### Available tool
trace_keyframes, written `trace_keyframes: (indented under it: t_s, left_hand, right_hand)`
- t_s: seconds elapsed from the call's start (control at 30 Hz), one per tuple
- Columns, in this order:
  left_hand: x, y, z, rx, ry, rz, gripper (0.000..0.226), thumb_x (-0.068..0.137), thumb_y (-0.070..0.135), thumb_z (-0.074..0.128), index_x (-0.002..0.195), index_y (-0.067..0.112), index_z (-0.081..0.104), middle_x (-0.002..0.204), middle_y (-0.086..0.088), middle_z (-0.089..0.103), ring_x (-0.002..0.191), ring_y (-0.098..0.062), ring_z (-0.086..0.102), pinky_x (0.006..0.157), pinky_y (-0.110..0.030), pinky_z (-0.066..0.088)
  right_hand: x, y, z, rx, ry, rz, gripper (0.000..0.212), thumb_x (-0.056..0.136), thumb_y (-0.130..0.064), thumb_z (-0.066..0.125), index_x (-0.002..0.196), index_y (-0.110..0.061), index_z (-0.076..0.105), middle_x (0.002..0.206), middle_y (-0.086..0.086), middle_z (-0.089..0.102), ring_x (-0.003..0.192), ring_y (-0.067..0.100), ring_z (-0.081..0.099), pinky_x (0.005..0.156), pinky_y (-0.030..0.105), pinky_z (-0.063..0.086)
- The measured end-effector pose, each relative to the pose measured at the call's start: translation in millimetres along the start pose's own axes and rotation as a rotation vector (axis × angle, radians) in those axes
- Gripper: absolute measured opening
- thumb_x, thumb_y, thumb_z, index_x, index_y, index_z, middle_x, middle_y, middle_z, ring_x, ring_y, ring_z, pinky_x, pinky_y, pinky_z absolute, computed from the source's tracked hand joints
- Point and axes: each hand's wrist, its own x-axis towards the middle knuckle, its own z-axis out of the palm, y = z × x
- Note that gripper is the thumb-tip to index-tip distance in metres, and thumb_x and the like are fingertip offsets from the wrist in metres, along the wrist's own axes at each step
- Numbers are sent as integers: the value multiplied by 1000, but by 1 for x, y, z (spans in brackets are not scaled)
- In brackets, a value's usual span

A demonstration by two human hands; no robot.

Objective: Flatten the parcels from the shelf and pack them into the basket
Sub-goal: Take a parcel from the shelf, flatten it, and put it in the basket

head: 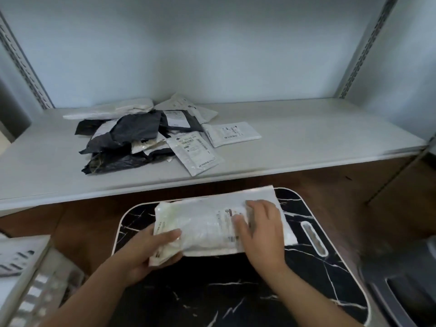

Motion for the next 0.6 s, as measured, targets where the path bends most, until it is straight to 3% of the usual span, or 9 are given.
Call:
trace_keyframes:
  t_s: [0.1,0.17,0.2,0.27,0.33,0.4,0.47,0.6]
  left_hand:
    - [-21,-39,-22,156,74,-161,49,74,16,79,118,5,59,105,-21,70,84,-30,69,66,-38,57]
    - [-27,-59,-31,518,196,-153,55,73,47,78,107,6,63,93,-13,73,81,-23,69,63,-30,53]
    - [-28,-68,-34,781,274,-132,68,69,68,67,102,8,63,92,-8,71,83,-20,67,65,-27,49]
    - [-25,-82,-41,1241,548,-25,81,71,81,44,109,11,57,105,-9,63,95,-26,61,74,-32,46]
    - [-15,-90,-40,1502,728,255,69,89,66,35,125,12,56,116,-17,60,104,-35,59,83,-42,48]
    - [-7,-98,-24,1576,662,461,63,91,54,25,133,18,56,127,-19,59,117,-40,55,94,-50,46]
    - [4,-112,-9,1654,569,497,58,94,51,19,140,28,46,143,-13,48,135,-37,40,111,-48,28]
    - [15,-143,-6,1681,455,492,58,100,45,7,143,24,40,151,-12,37,141,-35,25,112,-52,12]
  right_hand:
    - [-28,39,-10,-307,-295,266,58,93,-55,47,144,-27,38,150,1,29,136,20,26,109,43,29]
    - [-48,50,-10,-385,-445,282,60,95,-58,38,148,-32,29,157,0,18,143,20,15,112,44,22]
    - [-57,51,-7,-399,-487,270,60,95,-59,32,149,-33,26,159,0,15,145,21,11,113,46,20]
    - [-69,45,3,-417,-545,206,70,90,-70,12,149,-35,24,161,0,11,148,22,2,116,48,12]
    - [-75,28,24,-431,-558,86,92,78,-75,-16,148,-35,29,161,2,15,149,23,2,117,49,8]
    - [-78,9,48,-468,-553,-38,84,88,-66,-13,138,-35,48,152,4,39,145,26,24,114,50,20]
    - [-80,-7,68,-452,-589,-106,66,99,-53,3,125,-34,61,138,2,55,135,27,42,110,48,27]
    - [-90,-6,87,-495,-631,-231,55,101,-44,16,127,-30,61,137,0,56,137,30,40,104,55,22]
